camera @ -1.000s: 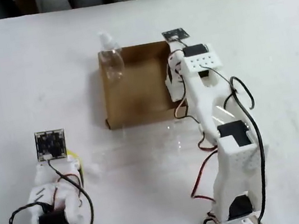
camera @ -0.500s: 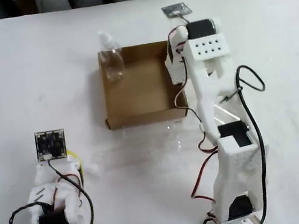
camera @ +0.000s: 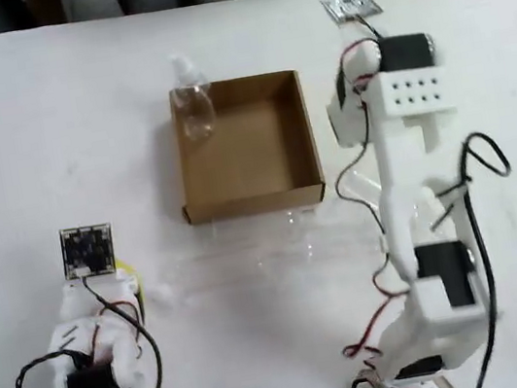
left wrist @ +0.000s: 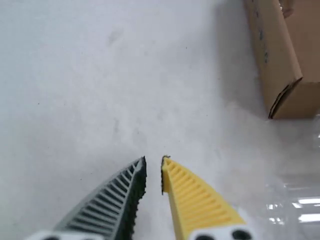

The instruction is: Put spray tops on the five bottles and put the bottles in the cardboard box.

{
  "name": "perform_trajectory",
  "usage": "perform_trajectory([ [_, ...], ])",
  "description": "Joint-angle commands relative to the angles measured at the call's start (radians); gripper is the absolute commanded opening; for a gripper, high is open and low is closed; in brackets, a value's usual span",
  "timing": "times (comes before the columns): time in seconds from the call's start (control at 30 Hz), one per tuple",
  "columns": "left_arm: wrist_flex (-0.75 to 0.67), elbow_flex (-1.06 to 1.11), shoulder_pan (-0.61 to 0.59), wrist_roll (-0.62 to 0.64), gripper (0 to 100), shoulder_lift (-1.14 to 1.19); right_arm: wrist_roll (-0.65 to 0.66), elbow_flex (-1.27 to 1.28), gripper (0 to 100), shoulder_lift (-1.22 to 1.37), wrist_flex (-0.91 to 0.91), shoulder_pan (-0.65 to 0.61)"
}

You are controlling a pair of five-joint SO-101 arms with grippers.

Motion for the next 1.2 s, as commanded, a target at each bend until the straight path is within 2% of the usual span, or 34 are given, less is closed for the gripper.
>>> perform_trajectory([
  [0.0, -0.018, -0.002, 0.01, -0.009, 8, -0.018, 0.051, 0.193, 1.7, -0.162, -0.004, 0.053],
  [0.27, -0.018, -0.005, 0.015, -0.009, 8, -0.018, 0.057, 0.781, 1.7, -0.417, -0.387, 0.329],
  [0.4, -0.018, -0.006, 0.015, -0.026, 8, -0.018, 0.097, 0.933, 1.7, -0.501, -0.507, 0.446],
  [0.57, -0.017, -0.034, 0.013, -0.302, 8, -0.018, 0.144, 1.031, 1.7, -0.568, -0.513, 0.611],
  [0.67, -0.018, -0.072, 0.012, -0.382, 8, -0.018, 0.178, 1.094, 1.7, -0.601, -0.513, 0.716],
  [0.87, 0.054, -0.281, 0.019, -0.391, 8, -0.016, 0.296, 1.229, 1.7, -0.659, -0.552, 0.868],
  [0.93, 0.107, -0.364, 0.045, -0.445, 8, -0.007, 0.338, 1.272, 1.7, -0.684, -0.582, 0.906],
  [1.0, 0.161, -0.459, 0.076, -0.488, 8, 0.039, 0.342, 1.31, 1.7, -0.708, -0.602, 0.94],
  [1.17, 0.252, -0.703, 0.156, -0.494, 8, 0.278, 0.339, 1.419, 1.7, -0.785, -0.69, 1.02],
])
